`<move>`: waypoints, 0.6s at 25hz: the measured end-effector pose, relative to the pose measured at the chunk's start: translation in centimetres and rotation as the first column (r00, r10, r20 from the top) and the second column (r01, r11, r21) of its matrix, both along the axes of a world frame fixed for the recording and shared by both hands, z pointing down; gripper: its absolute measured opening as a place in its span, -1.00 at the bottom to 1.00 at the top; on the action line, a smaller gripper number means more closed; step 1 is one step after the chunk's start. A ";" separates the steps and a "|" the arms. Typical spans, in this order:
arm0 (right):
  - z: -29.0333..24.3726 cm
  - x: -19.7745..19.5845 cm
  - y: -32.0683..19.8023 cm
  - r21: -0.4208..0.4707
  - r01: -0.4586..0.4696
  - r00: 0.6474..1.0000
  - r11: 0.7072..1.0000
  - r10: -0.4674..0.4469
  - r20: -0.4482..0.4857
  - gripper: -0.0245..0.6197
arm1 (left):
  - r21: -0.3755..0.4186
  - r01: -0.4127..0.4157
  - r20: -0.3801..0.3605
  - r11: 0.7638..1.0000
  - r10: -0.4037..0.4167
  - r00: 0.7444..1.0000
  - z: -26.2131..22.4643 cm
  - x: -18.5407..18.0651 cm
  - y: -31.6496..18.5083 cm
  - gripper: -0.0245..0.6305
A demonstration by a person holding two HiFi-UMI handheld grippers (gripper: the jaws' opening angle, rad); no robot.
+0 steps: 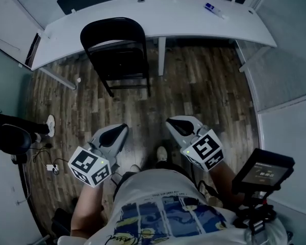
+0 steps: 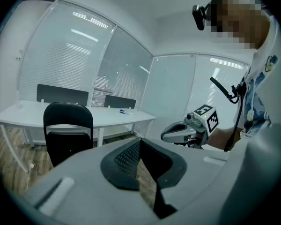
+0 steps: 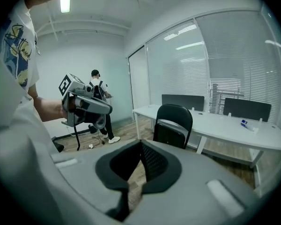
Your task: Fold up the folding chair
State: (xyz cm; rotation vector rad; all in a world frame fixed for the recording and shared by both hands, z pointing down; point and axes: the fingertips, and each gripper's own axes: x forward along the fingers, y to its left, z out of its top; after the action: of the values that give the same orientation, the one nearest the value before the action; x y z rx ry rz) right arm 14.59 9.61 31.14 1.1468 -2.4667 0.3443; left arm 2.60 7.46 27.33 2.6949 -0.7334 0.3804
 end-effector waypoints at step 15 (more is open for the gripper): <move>-1.3 -12.0 8.3 0.039 0.000 0.993 0.999 0.004 -0.115 -0.91 | -0.020 -0.084 -0.041 0.996 0.083 0.996 0.3 -9.6 7.8 -0.91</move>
State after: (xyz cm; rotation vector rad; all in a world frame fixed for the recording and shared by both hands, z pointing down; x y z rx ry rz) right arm 2.63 17.92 29.81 1.1518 -2.3811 0.2255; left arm -7.05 15.28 27.62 2.7102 -0.6035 0.3508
